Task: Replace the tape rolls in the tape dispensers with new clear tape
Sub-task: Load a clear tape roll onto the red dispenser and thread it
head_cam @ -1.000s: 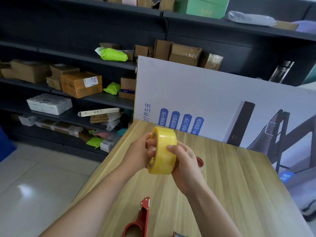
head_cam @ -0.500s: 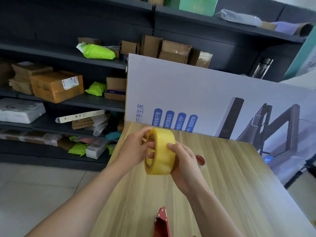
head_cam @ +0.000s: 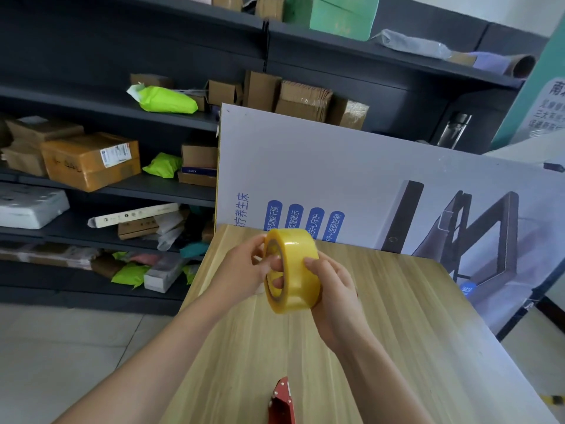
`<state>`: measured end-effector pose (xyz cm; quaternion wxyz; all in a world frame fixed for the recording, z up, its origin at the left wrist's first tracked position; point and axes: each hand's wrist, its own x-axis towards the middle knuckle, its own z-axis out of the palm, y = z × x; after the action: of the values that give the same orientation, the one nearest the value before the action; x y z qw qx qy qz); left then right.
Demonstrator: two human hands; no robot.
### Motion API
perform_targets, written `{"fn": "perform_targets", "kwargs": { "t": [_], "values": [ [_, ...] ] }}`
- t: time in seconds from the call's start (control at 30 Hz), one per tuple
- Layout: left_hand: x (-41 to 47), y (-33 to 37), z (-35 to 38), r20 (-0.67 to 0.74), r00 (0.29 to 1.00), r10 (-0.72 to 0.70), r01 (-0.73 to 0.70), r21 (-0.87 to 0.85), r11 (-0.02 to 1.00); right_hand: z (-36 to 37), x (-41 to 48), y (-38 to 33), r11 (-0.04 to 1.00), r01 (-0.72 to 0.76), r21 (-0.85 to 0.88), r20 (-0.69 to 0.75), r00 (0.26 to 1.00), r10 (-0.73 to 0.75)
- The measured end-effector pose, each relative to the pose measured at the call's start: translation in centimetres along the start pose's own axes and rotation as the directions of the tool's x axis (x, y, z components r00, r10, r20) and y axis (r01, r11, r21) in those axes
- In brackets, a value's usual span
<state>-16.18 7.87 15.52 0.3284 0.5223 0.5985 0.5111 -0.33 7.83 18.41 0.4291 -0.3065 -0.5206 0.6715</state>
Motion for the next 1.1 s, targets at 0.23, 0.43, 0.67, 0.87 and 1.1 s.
{"fn": "perform_targets", "kwargs": {
  "t": [0.23,0.43,0.67,0.87,1.1],
  "values": [
    [-0.3,2.3,0.2,-0.064,0.967,0.247,-0.247,-0.007,0.969,0.0,-0.6,-1.5,1.0,0.023,0.021,-0.027,0.999,-0.022],
    [-0.8,3.7,0.1,-0.038,0.938,0.343,-0.345,-0.067,0.936,-0.5,-1.0,-2.6,0.999,0.027,0.027,0.003,1.0,-0.027],
    [-1.6,5.8,0.2,0.154,0.842,0.517,-0.538,0.185,0.822,-0.4,-0.7,-2.1,0.995,0.097,-0.037,0.063,0.994,-0.094],
    [-0.9,7.5,-2.9,0.421,0.882,0.213,-0.329,0.227,0.916,-1.5,-0.6,-2.2,0.987,0.1,-0.122,0.219,0.973,-0.071],
    [-1.4,7.8,-2.9,0.356,0.904,0.236,-0.296,0.123,0.947,-2.3,-0.1,-2.5,0.986,0.085,-0.144,0.23,0.972,-0.05]
  ]
}}
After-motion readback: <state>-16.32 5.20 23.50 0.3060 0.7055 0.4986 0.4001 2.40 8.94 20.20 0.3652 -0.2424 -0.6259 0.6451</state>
